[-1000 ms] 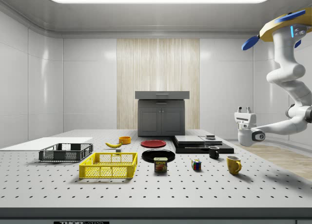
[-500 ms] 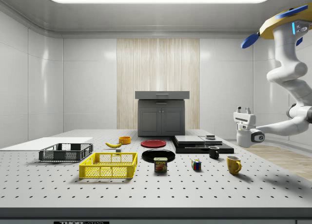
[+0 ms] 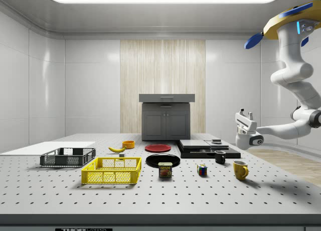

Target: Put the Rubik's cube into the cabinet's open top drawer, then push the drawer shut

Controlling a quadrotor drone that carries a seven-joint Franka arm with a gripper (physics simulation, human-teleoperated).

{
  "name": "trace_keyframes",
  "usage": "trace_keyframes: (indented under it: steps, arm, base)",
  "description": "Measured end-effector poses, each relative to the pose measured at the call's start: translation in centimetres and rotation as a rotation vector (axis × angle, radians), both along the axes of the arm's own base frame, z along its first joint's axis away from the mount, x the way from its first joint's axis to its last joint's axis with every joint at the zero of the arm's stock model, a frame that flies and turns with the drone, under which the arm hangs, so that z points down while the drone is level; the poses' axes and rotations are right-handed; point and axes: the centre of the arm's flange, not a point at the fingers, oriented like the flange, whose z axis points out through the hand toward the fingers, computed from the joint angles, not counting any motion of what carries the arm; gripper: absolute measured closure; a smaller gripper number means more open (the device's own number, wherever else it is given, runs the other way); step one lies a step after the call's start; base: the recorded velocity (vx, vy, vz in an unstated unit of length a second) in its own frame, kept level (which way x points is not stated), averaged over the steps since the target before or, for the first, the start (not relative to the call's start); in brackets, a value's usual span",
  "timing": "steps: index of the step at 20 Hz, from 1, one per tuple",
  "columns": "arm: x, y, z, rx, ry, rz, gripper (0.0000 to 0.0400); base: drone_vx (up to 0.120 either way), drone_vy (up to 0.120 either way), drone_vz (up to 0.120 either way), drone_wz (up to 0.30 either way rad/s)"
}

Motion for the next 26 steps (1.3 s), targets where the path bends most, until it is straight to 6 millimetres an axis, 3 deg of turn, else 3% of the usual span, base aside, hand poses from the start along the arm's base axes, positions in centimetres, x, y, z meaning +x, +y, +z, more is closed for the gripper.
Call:
trace_keyframes:
  steps: [5, 10, 14, 17, 21, 26]
  arm:
    - [0.0, 3.6, -2.4, -0.44, -0.002, -0.014, 0.0]
    - [0.3, 6.4, -9.3, -1.208, -0.002, -0.04, 0.0]
    - [0.5, 4.3, -15.4, -1.863, 0.0, -0.063, 0.0]
    - [0.6, 1.8, -17.8, -2.22, 0.001, -0.075, 0.0]
    - [0.6, -0.8, -18.9, -2.504, 0.003, -0.08, 0.0]
    - [0.6, -2.4, -19.3, -2.67, 0.004, -0.08, 0.0]
  base:
    - [0.048, 0.0, -0.016, 0.0]
    - [0.0, 0.0, 0.0, 0.0]
    - [0.0, 0.0, -0.02, 0.0]
    - [0.0, 0.0, -0.12, 0.0]
    - [0.09, 0.0, -0.12, 0.0]
    - [0.12, 0.0, -0.12, 0.0]
